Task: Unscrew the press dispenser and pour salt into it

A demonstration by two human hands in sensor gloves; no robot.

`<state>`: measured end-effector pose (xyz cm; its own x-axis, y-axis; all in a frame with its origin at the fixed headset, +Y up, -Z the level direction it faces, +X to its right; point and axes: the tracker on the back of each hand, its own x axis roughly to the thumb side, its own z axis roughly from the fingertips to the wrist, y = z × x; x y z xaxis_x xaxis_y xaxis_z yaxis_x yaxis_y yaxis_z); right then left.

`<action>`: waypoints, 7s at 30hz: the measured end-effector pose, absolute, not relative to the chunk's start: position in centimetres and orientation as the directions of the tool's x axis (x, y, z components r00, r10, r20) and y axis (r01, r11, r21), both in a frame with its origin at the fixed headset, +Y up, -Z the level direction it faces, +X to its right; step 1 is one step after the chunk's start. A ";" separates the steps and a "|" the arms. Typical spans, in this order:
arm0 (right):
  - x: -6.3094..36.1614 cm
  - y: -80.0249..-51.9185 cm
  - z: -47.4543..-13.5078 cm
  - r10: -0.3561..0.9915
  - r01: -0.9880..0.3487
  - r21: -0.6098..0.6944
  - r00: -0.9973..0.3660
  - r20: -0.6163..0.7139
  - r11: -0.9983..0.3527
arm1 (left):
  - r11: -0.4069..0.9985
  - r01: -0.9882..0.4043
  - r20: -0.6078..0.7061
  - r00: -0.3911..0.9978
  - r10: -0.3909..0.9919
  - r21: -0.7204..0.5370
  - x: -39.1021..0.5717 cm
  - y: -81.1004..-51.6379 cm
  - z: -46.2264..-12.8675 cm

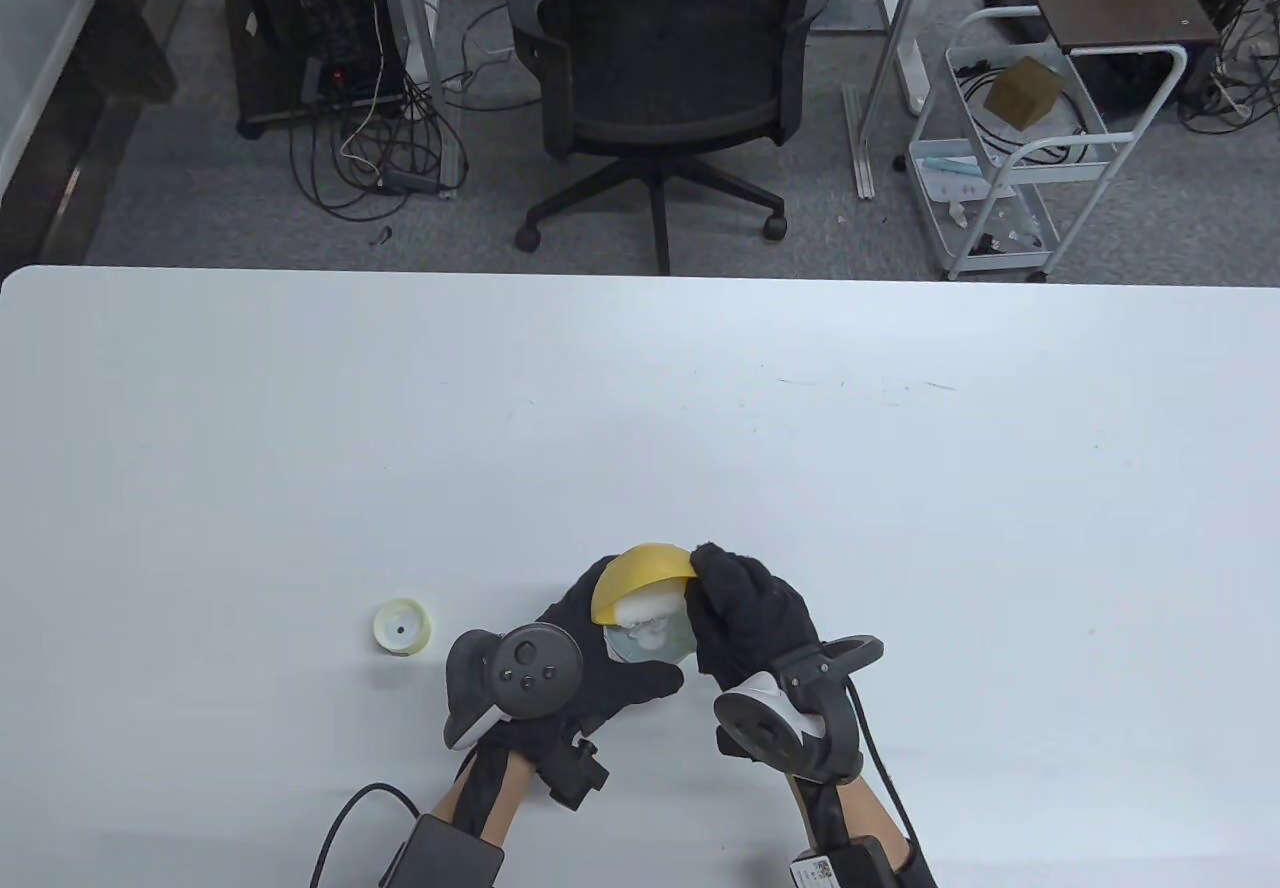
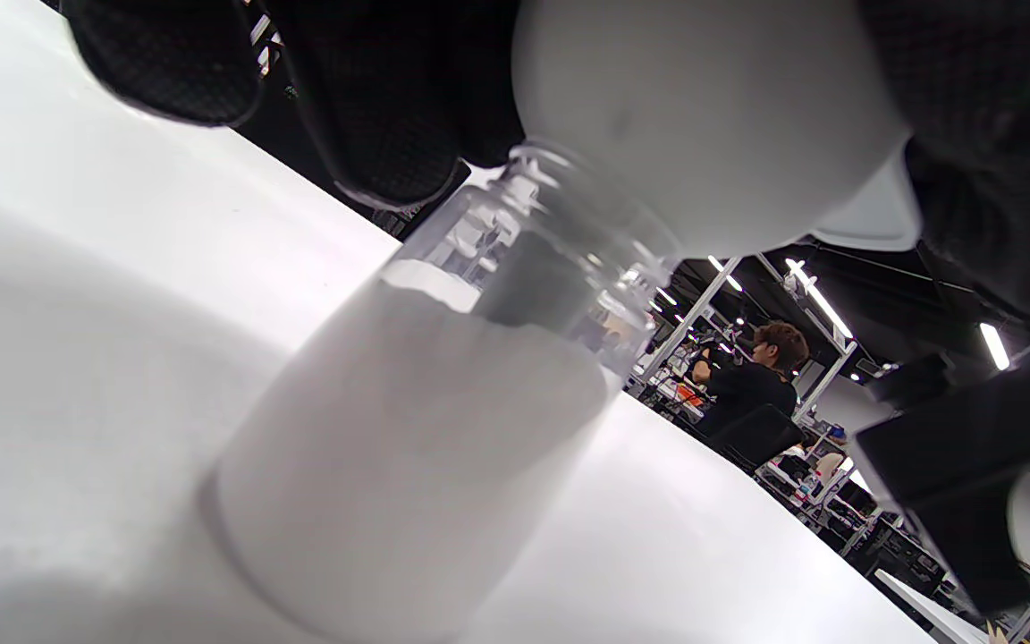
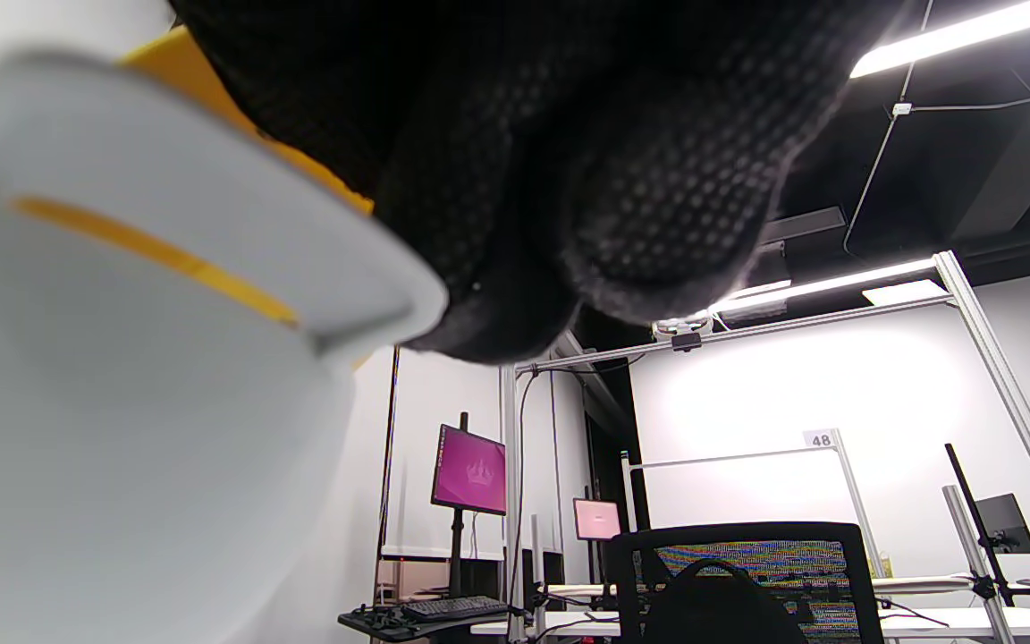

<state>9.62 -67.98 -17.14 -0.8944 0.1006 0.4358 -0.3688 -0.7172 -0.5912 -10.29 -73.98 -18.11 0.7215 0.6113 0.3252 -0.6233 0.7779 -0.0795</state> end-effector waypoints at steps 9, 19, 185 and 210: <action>9.6 -68.0 -17.1 0.097 -0.370 -0.598 -0.894 0.438 -0.711 | 0.778 -0.623 0.325 0.721 0.611 -0.079 -10.3 -74.0 -18.1; 9.6 -68.1 -17.1 0.094 -0.373 -0.602 -0.892 0.443 -0.706 | 0.778 -0.623 0.325 0.721 0.611 -0.080 -10.3 -74.0 -18.1; 18.4 -74.2 -20.1 0.182 -0.203 -0.246 -0.977 0.108 -0.948 | 0.688 -0.718 0.324 0.631 0.705 -0.101 -10.2 -74.3 -18.5; 18.3 -74.2 -20.1 0.168 -0.193 -0.253 -0.979 0.116 -0.948 | 0.690 -0.717 0.315 0.635 0.705 -0.098 -10.2 -73.2 -18.1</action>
<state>18.28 -74.21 -20.13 -0.9789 0.1681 0.1160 -0.1928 -0.9481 -0.2529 -10.22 -73.17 -18.06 0.6351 0.7051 0.3154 -0.7172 0.6899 -0.0983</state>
